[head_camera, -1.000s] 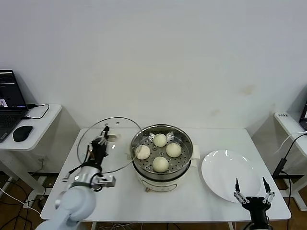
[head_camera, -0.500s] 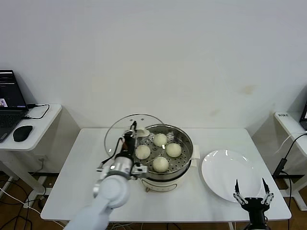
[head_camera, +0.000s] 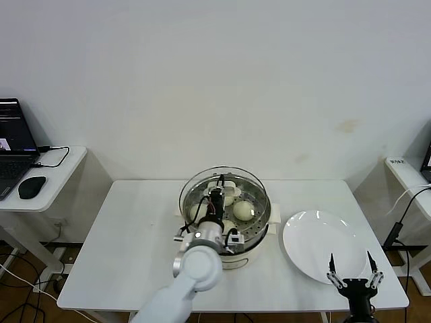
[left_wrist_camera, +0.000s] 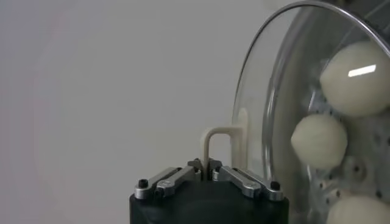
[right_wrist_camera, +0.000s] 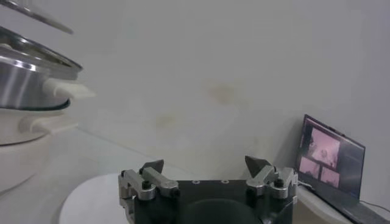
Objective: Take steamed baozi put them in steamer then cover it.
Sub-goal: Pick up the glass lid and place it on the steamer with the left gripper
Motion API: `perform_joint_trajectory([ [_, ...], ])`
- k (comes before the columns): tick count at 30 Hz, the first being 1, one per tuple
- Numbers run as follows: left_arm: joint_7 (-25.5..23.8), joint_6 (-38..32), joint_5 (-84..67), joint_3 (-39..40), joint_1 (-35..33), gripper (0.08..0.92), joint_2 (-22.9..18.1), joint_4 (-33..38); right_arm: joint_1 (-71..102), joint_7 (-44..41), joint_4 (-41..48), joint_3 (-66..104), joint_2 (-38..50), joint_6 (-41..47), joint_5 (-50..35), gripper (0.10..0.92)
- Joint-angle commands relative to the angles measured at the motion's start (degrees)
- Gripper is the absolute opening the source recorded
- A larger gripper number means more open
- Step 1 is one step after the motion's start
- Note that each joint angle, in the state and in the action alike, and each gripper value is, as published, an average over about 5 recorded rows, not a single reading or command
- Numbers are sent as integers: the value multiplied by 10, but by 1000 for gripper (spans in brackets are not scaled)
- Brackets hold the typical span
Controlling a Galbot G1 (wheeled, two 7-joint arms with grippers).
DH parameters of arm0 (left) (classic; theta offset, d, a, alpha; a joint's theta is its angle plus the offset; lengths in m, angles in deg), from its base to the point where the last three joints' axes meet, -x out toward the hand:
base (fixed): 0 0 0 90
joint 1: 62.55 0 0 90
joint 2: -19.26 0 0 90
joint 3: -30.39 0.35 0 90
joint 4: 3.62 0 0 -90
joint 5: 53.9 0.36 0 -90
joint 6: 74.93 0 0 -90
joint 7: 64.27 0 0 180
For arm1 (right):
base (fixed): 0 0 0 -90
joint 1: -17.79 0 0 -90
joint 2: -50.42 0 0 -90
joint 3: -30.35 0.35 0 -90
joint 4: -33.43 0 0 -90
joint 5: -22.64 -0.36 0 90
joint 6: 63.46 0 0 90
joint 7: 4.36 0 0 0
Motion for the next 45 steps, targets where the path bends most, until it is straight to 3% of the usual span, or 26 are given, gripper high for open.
perform_joint_trajectory([
  [1, -7, -6, 56, 14, -18, 130, -43, -24, -1, 2, 2, -2, 0, -2, 4, 823],
  [37, 26, -28, 75, -18, -37, 130, -66, -62, 1, -6, 12, -9, 2, -12, 3, 823],
  [40, 26, -28, 74, -18, -41, 165, -64, -51, 0, -7, 12, -9, 2, -12, 3, 823],
  [45, 28, -28, 64, -20, -57, 306, -49, -10, 0, -8, 13, -12, 2, -11, 4, 823],
])
